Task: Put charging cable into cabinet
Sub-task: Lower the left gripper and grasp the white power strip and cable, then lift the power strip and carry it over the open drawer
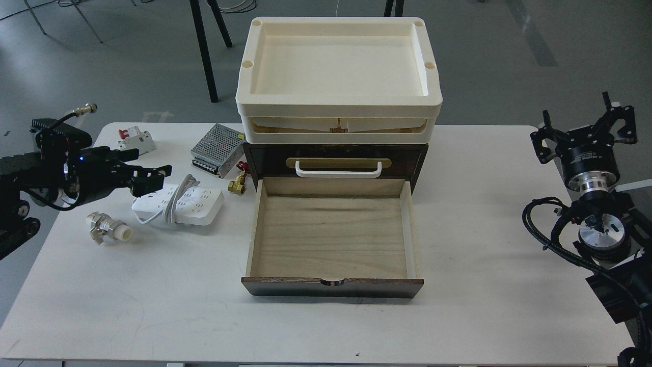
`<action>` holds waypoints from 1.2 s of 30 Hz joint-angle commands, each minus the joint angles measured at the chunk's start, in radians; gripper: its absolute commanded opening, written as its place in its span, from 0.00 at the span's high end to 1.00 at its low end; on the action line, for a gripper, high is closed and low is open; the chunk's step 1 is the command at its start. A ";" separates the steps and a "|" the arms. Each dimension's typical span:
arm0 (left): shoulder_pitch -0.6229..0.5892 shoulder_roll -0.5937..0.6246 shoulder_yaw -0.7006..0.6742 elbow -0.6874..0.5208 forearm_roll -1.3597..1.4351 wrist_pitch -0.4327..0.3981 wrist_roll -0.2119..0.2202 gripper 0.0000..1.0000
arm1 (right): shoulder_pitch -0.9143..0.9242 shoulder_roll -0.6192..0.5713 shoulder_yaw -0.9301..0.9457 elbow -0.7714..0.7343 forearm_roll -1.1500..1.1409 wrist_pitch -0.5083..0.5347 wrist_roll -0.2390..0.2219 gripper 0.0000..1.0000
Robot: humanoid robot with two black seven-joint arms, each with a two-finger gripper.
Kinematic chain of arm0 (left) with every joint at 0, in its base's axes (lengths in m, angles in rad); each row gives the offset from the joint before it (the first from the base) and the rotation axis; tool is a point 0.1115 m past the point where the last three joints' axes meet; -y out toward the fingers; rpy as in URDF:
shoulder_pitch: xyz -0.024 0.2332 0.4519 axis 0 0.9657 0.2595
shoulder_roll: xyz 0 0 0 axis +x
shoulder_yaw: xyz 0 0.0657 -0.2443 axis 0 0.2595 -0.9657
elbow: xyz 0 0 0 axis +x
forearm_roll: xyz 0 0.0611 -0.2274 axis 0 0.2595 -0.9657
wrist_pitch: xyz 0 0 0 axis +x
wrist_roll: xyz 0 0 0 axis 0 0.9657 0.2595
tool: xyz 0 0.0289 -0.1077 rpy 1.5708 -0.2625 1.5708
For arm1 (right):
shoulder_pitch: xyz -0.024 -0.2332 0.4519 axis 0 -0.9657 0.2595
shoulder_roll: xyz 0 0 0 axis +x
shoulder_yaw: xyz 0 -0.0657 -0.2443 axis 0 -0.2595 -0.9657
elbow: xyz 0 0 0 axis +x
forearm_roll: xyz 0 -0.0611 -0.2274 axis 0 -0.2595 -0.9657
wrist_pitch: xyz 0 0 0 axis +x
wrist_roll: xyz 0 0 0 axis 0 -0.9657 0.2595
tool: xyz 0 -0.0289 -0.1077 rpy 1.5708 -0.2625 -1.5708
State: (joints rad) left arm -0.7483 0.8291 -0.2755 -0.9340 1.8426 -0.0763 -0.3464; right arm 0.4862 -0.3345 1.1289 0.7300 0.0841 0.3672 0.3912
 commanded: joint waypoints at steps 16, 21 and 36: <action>0.049 -0.197 0.036 0.174 0.000 0.024 0.061 0.38 | 0.002 0.000 -0.031 0.000 -0.004 -0.004 0.003 0.00; 0.053 -0.205 0.047 0.204 -0.005 0.020 0.052 0.77 | 0.002 0.000 -0.035 0.000 -0.004 -0.004 0.005 0.00; -0.051 -0.079 0.032 0.192 -0.072 0.010 -0.054 0.95 | 0.003 -0.001 -0.040 0.000 -0.004 -0.005 0.006 0.00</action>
State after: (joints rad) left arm -0.7582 0.6868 -0.2431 -0.7411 1.7798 -0.0656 -0.3777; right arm 0.4896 -0.3354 1.0887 0.7302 0.0797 0.3635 0.3971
